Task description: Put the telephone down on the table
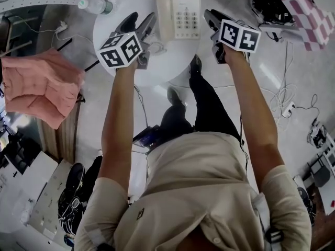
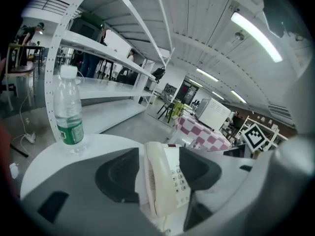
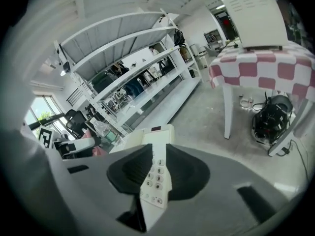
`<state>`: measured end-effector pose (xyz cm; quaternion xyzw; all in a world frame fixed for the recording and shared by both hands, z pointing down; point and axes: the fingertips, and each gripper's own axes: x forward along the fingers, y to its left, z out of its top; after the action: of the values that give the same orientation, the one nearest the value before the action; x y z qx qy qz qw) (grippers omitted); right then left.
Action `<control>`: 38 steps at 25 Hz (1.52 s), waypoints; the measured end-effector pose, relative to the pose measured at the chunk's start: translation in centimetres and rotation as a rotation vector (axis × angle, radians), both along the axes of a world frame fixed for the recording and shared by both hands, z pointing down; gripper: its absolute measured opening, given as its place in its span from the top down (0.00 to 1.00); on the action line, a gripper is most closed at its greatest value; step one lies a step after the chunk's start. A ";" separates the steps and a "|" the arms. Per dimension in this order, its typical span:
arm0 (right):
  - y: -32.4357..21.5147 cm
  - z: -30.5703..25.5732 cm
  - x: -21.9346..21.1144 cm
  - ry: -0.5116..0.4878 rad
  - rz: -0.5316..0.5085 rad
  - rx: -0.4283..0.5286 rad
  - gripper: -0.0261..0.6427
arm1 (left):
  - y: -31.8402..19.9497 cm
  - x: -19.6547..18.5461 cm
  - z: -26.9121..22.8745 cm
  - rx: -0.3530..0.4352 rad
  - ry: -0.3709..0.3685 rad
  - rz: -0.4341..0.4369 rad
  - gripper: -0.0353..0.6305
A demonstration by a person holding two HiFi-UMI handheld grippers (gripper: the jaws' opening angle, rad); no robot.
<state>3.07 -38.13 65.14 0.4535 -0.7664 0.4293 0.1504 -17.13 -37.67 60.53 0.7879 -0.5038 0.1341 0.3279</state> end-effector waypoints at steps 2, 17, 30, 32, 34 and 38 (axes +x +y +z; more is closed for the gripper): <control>0.5 -2.1 -0.3 0.016 -0.012 0.036 0.91 | 0.8 -0.7 -2.2 0.035 -0.007 -0.007 0.64; 8.3 -24.4 -4.8 0.053 -0.227 0.474 0.98 | 10.3 -2.3 -24.5 0.419 0.091 0.062 0.93; 17.1 -37.6 -6.1 0.113 -0.247 0.719 0.98 | 19.8 -4.5 -35.5 0.585 0.029 0.104 0.93; 18.3 -38.5 -6.3 0.118 -0.251 0.730 0.98 | 20.9 -4.8 -36.2 0.599 0.028 0.104 0.93; 19.5 -39.3 -6.5 0.123 -0.254 0.739 0.98 | 21.9 -5.1 -36.9 0.616 0.025 0.105 0.93; 21.8 -40.7 -6.7 0.141 -0.249 0.758 0.98 | 23.7 -5.5 -38.4 0.647 0.023 0.124 0.93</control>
<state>-3.63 -16.28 24.46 0.4089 -0.9073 0.0627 0.0758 -22.60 -13.93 22.09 0.8818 -0.4676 -0.0223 0.0576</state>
